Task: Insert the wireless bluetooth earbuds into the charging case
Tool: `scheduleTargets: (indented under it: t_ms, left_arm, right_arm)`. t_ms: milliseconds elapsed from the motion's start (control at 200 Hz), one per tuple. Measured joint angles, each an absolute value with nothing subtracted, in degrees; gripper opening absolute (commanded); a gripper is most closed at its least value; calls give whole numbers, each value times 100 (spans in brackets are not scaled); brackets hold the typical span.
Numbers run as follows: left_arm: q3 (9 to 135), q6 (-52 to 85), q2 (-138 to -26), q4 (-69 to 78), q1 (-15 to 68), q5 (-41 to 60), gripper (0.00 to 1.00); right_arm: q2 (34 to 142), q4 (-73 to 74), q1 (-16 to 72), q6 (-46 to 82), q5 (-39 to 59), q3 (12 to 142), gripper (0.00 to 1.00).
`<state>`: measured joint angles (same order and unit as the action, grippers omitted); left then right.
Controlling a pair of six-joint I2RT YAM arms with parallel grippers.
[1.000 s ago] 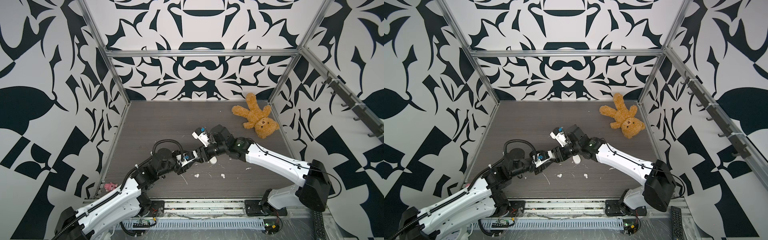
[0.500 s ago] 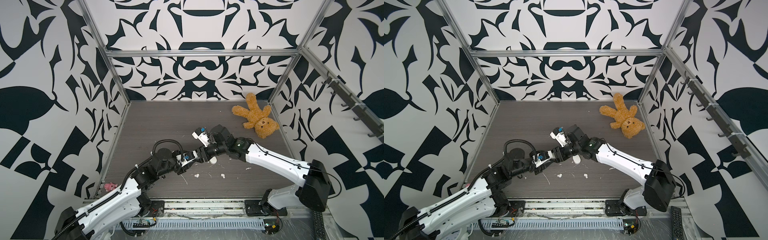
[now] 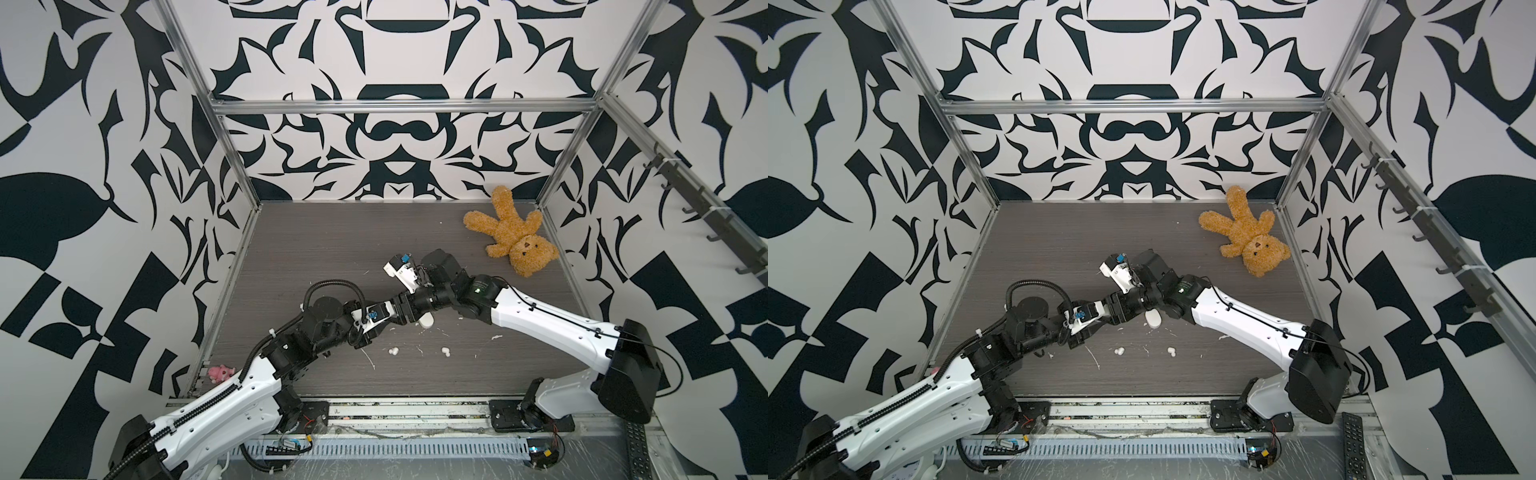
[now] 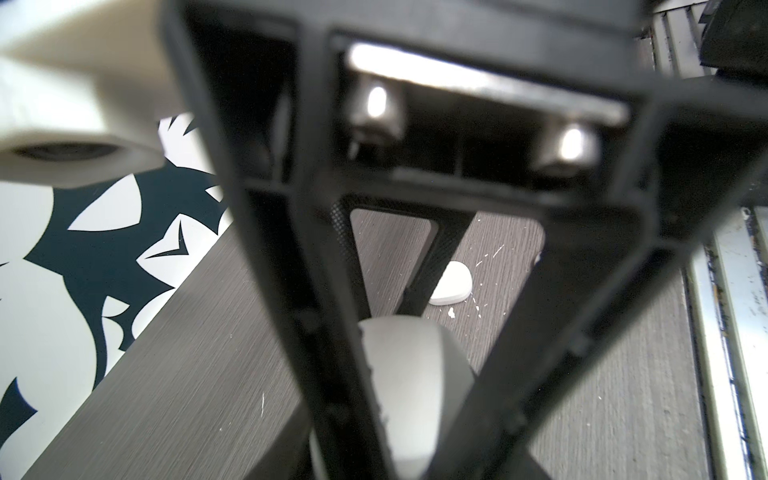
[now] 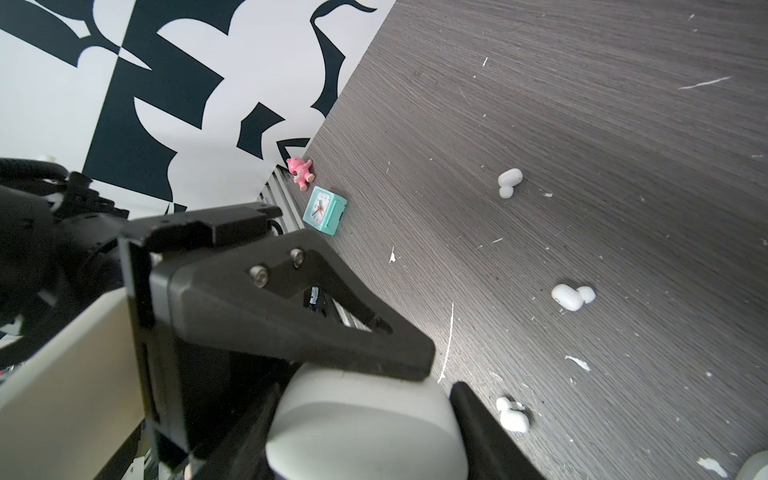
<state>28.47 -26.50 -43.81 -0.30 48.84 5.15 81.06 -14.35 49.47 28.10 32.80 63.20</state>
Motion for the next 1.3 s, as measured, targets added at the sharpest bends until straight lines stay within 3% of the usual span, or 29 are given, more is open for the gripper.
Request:
scheduleTargets:
  t_ms: [975, 1210, 1300]
  left_arm:
    - [2847, -2755, -4270, -132, 4915, 473, 0]
    - [2880, -2504, -4222, -303, 4915, 585, 0]
    - [3022, -2134, -4202, -523, 4915, 819, 0]
  right_arm:
    - [7948, -1208, 4958, 3022, 3201, 6259, 84]
    - [7540, -1404, 4952, 2786, 3013, 6250, 97]
    - [7231, -1566, 4941, 2613, 2930, 6248, 98]
